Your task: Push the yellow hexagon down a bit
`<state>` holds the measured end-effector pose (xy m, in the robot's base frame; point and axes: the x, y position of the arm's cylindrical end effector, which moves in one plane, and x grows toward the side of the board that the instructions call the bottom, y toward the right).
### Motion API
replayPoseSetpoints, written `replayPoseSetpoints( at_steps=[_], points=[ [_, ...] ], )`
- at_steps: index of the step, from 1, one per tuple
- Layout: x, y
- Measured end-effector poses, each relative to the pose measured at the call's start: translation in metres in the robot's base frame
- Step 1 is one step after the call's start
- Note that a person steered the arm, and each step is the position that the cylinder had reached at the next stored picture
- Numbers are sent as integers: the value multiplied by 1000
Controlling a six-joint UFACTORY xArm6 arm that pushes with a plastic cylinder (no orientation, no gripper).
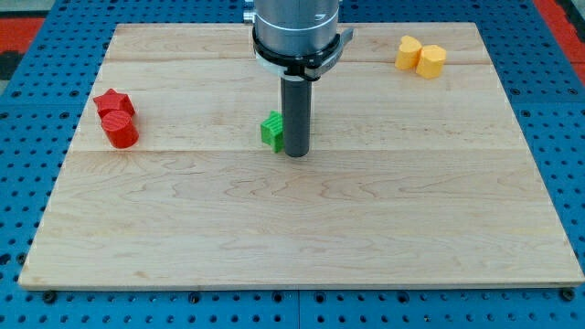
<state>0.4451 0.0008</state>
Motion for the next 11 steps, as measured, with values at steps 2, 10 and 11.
replayPoseSetpoints(
  at_steps=[2,10,11],
  points=[
    [0,0],
    [-173,300],
    [-212,266]
  ],
)
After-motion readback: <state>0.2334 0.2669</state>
